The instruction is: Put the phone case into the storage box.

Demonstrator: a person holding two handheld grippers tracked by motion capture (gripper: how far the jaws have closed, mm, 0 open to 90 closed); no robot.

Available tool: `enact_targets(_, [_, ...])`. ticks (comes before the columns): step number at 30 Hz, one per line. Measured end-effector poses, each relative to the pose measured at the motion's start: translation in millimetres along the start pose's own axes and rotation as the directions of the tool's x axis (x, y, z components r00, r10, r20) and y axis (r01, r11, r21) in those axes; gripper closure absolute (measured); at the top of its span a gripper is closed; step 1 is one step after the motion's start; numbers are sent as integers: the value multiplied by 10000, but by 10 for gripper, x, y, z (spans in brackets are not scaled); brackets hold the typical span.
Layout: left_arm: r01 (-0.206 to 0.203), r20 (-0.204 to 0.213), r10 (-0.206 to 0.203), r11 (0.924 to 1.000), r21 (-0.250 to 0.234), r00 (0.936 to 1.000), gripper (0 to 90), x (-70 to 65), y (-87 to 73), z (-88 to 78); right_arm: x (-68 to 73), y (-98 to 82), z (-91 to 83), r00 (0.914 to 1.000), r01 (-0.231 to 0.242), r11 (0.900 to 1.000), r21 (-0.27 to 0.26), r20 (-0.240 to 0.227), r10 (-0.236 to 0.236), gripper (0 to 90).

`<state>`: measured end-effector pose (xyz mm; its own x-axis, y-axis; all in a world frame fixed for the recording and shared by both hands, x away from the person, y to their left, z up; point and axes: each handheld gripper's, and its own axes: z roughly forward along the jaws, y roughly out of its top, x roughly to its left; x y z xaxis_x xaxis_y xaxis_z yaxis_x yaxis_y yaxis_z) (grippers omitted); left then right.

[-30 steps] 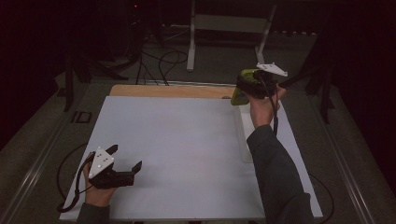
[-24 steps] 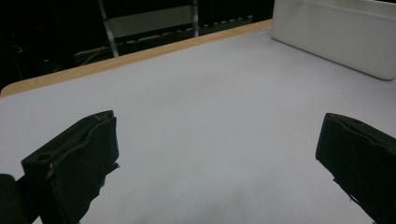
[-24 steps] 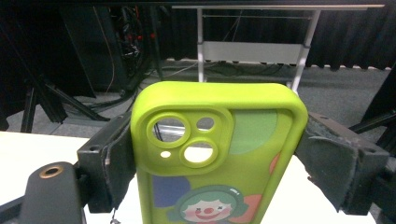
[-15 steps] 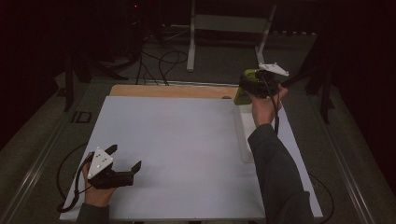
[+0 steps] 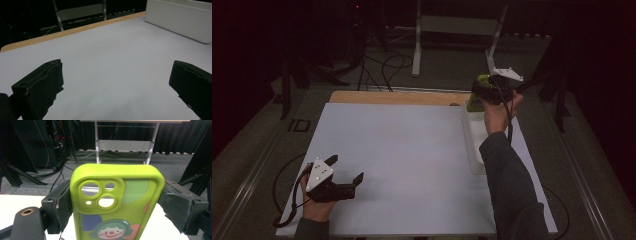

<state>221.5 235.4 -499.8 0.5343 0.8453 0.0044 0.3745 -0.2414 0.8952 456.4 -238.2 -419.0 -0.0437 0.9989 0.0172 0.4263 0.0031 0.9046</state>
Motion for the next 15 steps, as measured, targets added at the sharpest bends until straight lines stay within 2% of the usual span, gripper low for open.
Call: enact_targets(15, [1,-17,-1,10000,-33,10000,0,10,6,-17,-28,-77,134,9997,155,9993,340,164,-161,162])
